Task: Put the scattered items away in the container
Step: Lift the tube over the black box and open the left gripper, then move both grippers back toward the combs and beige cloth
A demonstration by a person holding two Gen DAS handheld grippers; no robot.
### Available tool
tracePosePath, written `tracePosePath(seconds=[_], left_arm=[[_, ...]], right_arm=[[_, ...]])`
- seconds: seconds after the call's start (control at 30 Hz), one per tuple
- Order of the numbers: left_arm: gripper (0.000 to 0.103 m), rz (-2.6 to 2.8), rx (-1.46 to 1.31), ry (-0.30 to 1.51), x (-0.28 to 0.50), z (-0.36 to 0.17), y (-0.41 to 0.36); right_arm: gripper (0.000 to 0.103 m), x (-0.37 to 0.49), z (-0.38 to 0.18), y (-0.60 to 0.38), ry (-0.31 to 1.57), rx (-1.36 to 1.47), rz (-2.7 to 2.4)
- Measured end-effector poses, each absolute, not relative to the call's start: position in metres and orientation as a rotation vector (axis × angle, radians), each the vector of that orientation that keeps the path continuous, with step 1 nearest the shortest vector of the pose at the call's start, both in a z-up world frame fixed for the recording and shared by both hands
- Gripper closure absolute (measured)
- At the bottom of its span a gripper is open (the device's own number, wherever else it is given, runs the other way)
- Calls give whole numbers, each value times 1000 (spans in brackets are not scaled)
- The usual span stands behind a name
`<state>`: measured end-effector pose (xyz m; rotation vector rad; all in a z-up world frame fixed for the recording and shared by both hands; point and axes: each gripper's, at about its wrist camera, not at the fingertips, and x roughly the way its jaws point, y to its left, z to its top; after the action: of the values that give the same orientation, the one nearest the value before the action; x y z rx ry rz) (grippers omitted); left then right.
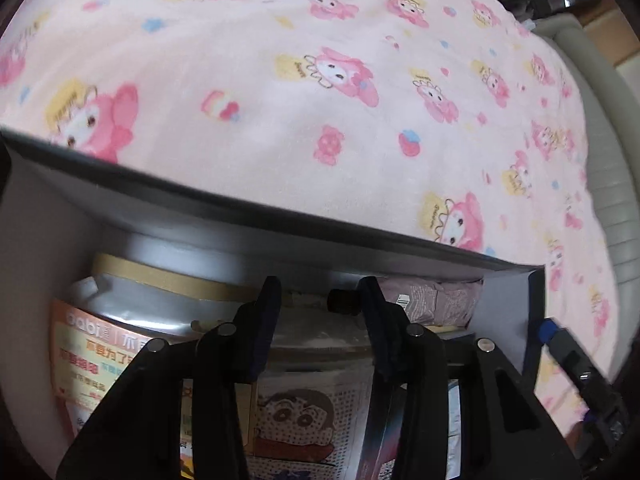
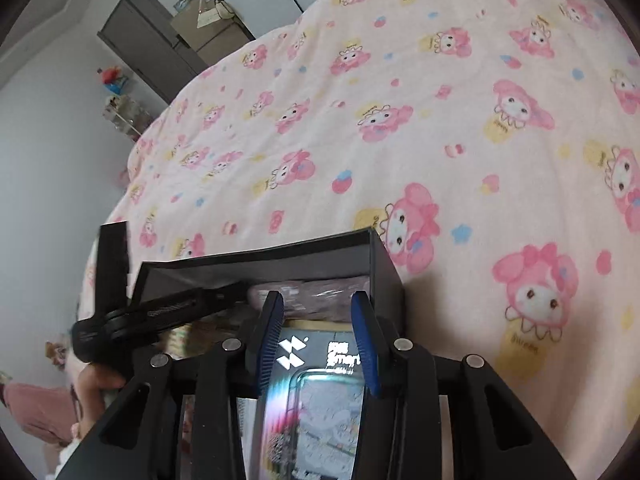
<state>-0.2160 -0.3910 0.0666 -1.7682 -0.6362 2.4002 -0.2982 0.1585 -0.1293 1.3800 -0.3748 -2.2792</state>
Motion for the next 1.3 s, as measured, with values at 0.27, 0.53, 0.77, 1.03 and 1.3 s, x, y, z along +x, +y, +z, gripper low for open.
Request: tracePosePath(seconds=[0.27,0.53,0.77,1.03,1.3], left_arm=[[61,2364,-1789,-684,-211,57,-398],[54,2378,-1630,-551,-173,106,-383],[49,2452,-1413,-374,-100,172,-361],[48,2512,-1350,-236,-35,215,-372],[43,2506,-1342,-185,28,230,-381]], right_arm=[[71,-292,-117,182,-439,1326,-2382],[71,-273,-112,171,-278,1349,-2447],[67,-218,-82,135,-170,1240,-2483],[67,-149,-55,124,-188,1181,-2501],[67,-85,-33,108,-200,1142,-2493]])
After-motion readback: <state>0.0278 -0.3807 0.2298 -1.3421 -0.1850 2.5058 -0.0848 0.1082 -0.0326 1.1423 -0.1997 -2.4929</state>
